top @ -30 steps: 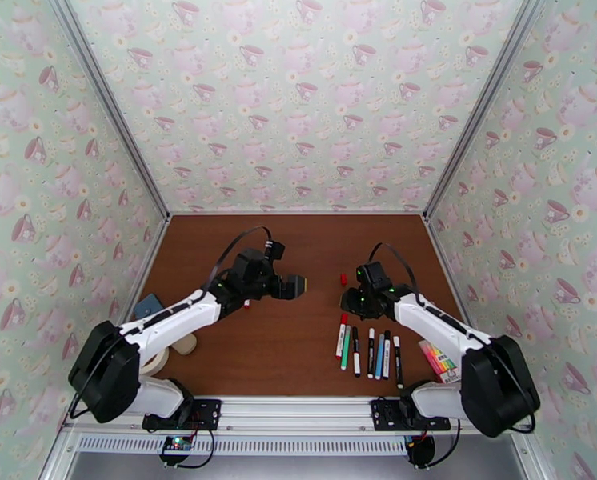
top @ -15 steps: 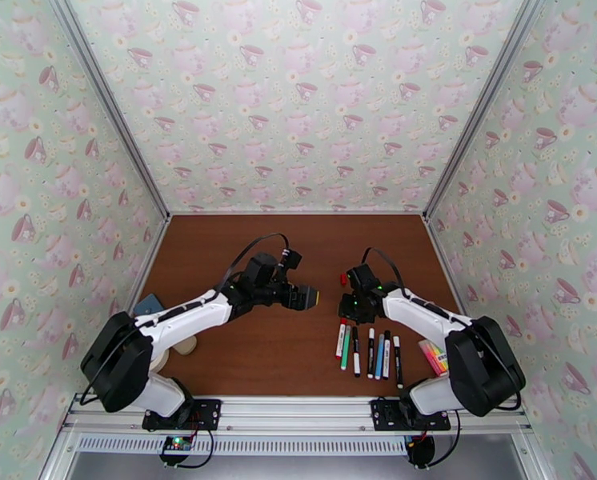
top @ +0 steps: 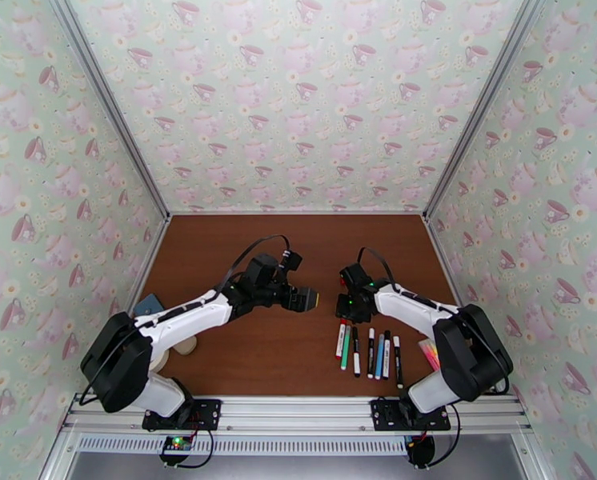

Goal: Open the pen caps

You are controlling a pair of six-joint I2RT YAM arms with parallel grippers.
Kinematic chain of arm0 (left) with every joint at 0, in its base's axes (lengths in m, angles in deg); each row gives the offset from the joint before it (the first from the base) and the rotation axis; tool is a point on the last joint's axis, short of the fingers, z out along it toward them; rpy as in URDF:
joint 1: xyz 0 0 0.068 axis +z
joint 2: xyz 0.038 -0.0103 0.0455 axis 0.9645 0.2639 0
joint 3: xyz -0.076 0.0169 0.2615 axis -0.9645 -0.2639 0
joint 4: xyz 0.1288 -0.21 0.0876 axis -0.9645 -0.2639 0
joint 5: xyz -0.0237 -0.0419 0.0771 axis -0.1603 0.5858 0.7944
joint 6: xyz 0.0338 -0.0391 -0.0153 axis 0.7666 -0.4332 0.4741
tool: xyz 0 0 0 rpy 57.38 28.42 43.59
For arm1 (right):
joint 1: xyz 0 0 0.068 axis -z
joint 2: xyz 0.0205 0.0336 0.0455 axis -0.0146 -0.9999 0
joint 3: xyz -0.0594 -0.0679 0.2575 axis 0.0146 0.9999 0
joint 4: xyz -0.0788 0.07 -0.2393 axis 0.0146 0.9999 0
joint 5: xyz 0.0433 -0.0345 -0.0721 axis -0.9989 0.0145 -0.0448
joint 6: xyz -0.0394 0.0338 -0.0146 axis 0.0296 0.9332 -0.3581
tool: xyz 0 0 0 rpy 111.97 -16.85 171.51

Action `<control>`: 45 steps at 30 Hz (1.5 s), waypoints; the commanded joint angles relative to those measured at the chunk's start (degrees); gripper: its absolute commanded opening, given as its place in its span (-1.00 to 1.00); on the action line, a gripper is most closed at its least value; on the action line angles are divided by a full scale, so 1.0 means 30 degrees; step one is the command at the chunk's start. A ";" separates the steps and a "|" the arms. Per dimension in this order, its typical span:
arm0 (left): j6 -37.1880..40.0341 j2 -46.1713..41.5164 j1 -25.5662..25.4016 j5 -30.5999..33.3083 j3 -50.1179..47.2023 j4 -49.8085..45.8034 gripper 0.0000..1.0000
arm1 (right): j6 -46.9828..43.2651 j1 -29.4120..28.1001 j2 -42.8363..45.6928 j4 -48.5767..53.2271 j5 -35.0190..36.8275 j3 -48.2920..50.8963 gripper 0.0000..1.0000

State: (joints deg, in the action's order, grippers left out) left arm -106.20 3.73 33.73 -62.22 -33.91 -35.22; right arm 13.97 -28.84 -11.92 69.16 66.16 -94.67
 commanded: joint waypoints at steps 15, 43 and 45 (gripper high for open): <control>0.0380 -0.1215 -0.0099 0.1662 -0.0651 0.0639 1.00 | 0.1101 -0.1073 -0.1501 -0.0663 0.1090 -0.0601 -0.47; -0.2801 -0.0783 0.0598 -0.3017 -0.1842 0.3288 0.80 | 0.3499 -0.1207 0.3842 -1.0282 -0.4506 -0.0545 -0.71; -0.3161 -0.0604 0.0814 -0.3407 -0.1791 0.3715 0.71 | 0.4006 -0.1205 0.4028 -1.1277 -0.4903 -0.0233 -0.72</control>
State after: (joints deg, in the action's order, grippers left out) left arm -113.45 0.59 35.19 -68.07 -39.81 -27.22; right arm 22.71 -32.01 -1.38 42.80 55.96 -96.44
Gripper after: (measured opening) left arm 0.866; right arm 0.166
